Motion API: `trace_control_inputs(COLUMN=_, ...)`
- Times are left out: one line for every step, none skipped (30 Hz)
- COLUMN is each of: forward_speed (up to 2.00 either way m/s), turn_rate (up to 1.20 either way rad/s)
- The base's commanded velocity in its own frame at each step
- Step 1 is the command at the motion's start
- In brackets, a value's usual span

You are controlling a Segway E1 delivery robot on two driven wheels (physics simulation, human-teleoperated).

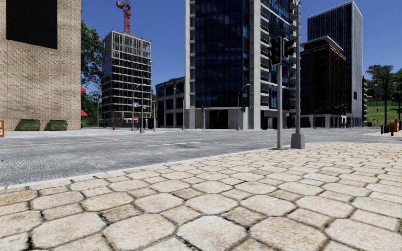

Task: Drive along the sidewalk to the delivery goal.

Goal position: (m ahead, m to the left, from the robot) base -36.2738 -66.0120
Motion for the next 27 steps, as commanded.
trace_control_inputs(forward_speed=0.00, turn_rate=0.00)
trace_control_inputs(forward_speed=0.00, turn_rate=0.00)
trace_control_inputs(forward_speed=0.00, turn_rate=0.00)
trace_control_inputs(forward_speed=0.00, turn_rate=0.00)
trace_control_inputs(forward_speed=0.00, turn_rate=0.00)
trace_control_inputs(forward_speed=0.00, turn_rate=0.00)
trace_control_inputs(forward_speed=0.00, turn_rate=0.00)
trace_control_inputs(forward_speed=0.00, turn_rate=0.00)
trace_control_inputs(forward_speed=0.00, turn_rate=0.00)
trace_control_inputs(forward_speed=0.00, turn_rate=0.00)
trace_control_inputs(forward_speed=0.00, turn_rate=0.00)
trace_control_inputs(forward_speed=0.00, turn_rate=0.00)
trace_control_inputs(forward_speed=0.00, turn_rate=0.00)
trace_control_inputs(forward_speed=0.00, turn_rate=0.00)
trace_control_inputs(forward_speed=0.00, turn_rate=0.00)
trace_control_inputs(forward_speed=0.00, turn_rate=0.00)
trace_control_inputs(forward_speed=0.00, turn_rate=0.00)
trace_control_inputs(forward_speed=0.00, turn_rate=0.00)
trace_control_inputs(forward_speed=0.00, turn_rate=0.00)
trace_control_inputs(forward_speed=0.00, turn_rate=0.00)
trace_control_inputs(forward_speed=0.00, turn_rate=0.00)
trace_control_inputs(forward_speed=0.00, turn_rate=0.00)
trace_control_inputs(forward_speed=0.00, turn_rate=0.00)
trace_control_inputs(forward_speed=0.00, turn_rate=0.00)
trace_control_inputs(forward_speed=0.00, turn_rate=0.00)
trace_control_inputs(forward_speed=0.00, turn_rate=0.00)
trace_control_inputs(forward_speed=0.00, turn_rate=0.00)
